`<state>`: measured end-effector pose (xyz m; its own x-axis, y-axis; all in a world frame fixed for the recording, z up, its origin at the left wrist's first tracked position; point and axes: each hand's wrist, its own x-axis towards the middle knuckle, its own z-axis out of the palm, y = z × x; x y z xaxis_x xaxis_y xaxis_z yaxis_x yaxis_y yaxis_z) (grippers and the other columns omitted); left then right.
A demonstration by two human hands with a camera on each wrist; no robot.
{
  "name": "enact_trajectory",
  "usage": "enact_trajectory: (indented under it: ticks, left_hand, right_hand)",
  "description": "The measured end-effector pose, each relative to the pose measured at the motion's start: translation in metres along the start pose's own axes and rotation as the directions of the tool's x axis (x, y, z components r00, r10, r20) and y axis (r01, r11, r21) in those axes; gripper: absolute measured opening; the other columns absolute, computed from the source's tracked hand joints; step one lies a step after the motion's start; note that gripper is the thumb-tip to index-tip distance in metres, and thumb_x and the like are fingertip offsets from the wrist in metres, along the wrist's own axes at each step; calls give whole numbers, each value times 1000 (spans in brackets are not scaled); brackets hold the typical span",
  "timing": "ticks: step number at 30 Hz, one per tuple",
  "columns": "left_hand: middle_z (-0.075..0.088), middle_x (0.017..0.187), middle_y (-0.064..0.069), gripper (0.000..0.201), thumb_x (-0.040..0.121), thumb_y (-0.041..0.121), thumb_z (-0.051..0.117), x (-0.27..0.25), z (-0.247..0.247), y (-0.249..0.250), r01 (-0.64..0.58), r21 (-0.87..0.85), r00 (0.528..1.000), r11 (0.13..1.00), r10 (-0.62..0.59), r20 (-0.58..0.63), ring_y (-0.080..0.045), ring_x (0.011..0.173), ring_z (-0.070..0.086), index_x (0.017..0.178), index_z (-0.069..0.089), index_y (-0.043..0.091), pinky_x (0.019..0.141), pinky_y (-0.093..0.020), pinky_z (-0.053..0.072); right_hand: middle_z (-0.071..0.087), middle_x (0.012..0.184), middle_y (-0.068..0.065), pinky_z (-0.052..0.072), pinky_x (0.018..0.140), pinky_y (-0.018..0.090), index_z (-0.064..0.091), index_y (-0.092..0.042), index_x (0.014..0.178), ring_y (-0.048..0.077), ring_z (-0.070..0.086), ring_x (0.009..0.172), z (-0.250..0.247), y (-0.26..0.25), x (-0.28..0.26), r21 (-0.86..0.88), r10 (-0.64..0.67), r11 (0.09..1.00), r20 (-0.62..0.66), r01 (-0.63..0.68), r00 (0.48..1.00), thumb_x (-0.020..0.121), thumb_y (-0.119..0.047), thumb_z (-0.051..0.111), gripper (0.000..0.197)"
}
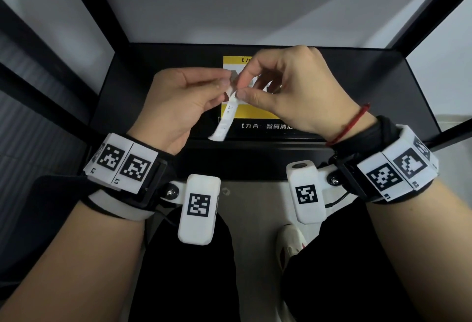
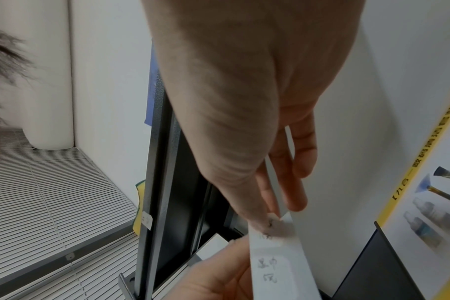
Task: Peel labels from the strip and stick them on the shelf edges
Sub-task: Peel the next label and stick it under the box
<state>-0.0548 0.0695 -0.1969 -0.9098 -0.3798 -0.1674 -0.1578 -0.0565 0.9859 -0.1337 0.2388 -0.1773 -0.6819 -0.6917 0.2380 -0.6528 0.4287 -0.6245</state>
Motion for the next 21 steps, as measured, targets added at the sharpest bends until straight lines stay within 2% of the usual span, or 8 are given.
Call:
enact_trajectory:
  ticks: [3, 5, 8, 11, 14, 16, 18, 21]
  left_hand:
    - [79, 92, 7, 18, 92, 2, 71, 1, -1, 3, -43, 82, 999, 996, 43, -3, -2, 86, 74, 92, 78, 19, 76, -14, 56]
    - [79, 92, 9, 28, 92, 0, 69, 2, -2, 5, -89, 205, 996, 975, 86, 19, -1, 86, 75, 85, 79, 25, 78, -15, 56]
    - [80, 86, 14, 37, 92, 6, 67, -1, 0, 9, -146, 334, 989, 931, 128, 76, -1, 88, 75, 76, 79, 37, 88, -23, 58]
    - [81, 84, 12, 26, 95, 18, 68, -6, 5, 16, -205, 337, 977, 919, 169, 133, -1, 84, 74, 80, 81, 36, 87, -27, 58]
    - [79, 79, 14, 13, 93, 22, 72, -8, 8, 20, -238, 365, 970, 900, 200, 140, 1, 80, 72, 87, 81, 28, 80, -22, 56]
    - [79, 79, 17, 11, 90, 23, 76, -8, 9, 21, -228, 381, 972, 896, 191, 134, 1, 83, 73, 83, 80, 31, 80, -19, 57]
    - [80, 81, 14, 12, 87, 23, 79, -9, 11, 22, -232, 393, 972, 890, 198, 125, -3, 85, 75, 80, 79, 33, 81, -23, 58]
    - [80, 79, 11, 14, 86, 21, 80, -9, 13, 22, -250, 373, 968, 893, 225, 111, -9, 82, 76, 78, 79, 33, 78, -24, 58]
  right_hand:
    - [68, 81, -21, 48, 71, 13, 72, -18, 88, 8, 68, 72, -6, 2, -2, 89, 8, 996, -10, -7, 1000, 86, -22, 76, 5]
    - [71, 80, -13, 52, 70, 20, 70, -15, 88, 12, 69, 70, -11, 4, -3, 164, 34, 986, -38, -28, 999, 87, -19, 74, 6]
    - [72, 78, -6, 52, 64, 28, 68, -15, 89, 24, 69, 68, -14, 7, -3, 223, 55, 974, -45, -44, 997, 87, -15, 72, 5]
    - [71, 79, -8, 51, 61, 29, 69, -15, 92, 24, 66, 64, -16, 8, -5, 188, 49, 981, -46, -39, 998, 87, -14, 71, 5]
    - [70, 79, -10, 51, 60, 28, 70, -17, 93, 23, 65, 62, -17, 7, -7, 161, 55, 986, -46, -47, 997, 88, -13, 70, 6]
    - [70, 80, -10, 49, 58, 25, 71, -18, 93, 20, 64, 61, -17, 7, -8, 156, 60, 986, -44, -52, 997, 89, -13, 70, 7]
    - [70, 81, -10, 47, 59, 22, 72, -19, 94, 17, 63, 60, -18, 7, -9, 154, 61, 987, -46, -53, 997, 89, -13, 70, 8]
    - [73, 84, -6, 50, 58, 26, 73, -21, 95, 17, 64, 60, -19, 7, -10, 171, 63, 984, -57, -52, 996, 90, -12, 69, 11]
